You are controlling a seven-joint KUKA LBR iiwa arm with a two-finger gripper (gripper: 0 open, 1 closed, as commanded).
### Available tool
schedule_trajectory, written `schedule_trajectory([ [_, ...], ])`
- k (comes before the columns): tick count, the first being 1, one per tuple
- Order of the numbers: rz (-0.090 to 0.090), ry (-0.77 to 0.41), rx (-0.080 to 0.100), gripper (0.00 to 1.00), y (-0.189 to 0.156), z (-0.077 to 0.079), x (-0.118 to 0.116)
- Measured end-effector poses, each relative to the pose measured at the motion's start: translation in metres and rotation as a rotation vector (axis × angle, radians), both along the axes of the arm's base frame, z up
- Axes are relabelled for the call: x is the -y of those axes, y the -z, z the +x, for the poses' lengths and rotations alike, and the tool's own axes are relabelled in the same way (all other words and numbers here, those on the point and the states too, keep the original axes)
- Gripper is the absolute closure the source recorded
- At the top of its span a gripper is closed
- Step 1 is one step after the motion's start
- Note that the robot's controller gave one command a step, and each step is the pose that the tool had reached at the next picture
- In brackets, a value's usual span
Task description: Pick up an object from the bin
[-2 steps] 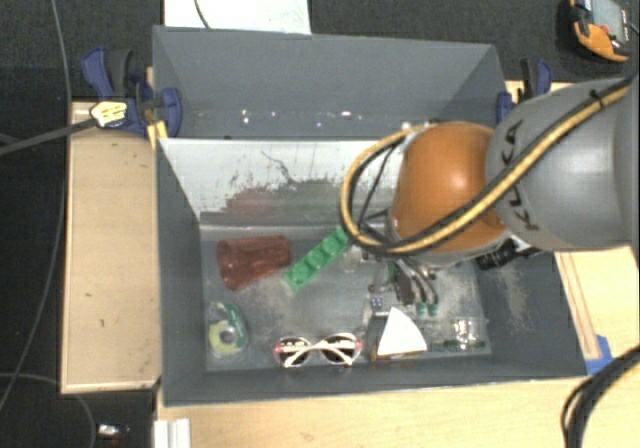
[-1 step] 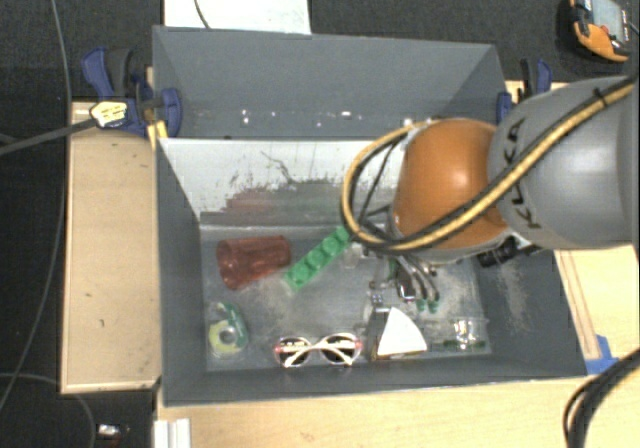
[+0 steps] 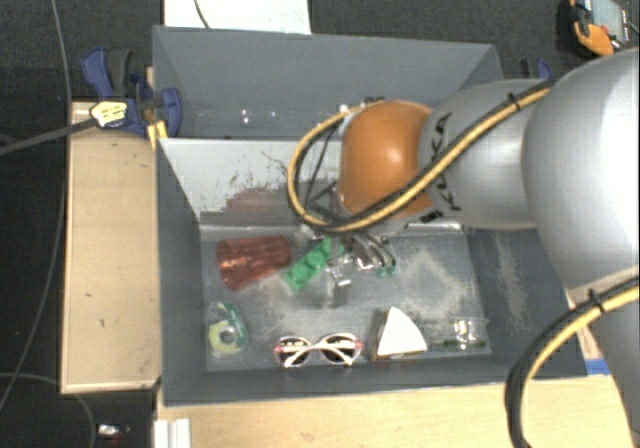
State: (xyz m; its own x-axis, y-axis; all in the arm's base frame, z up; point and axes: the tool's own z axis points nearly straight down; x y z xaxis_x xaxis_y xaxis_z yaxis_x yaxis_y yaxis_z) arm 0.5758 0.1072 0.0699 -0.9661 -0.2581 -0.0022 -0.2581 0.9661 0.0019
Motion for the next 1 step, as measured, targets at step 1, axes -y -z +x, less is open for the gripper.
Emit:
schedule_trajectory([
  [1,0.0,0.009,0.005,0.0,-0.0435,0.0029,-0.0091],
])
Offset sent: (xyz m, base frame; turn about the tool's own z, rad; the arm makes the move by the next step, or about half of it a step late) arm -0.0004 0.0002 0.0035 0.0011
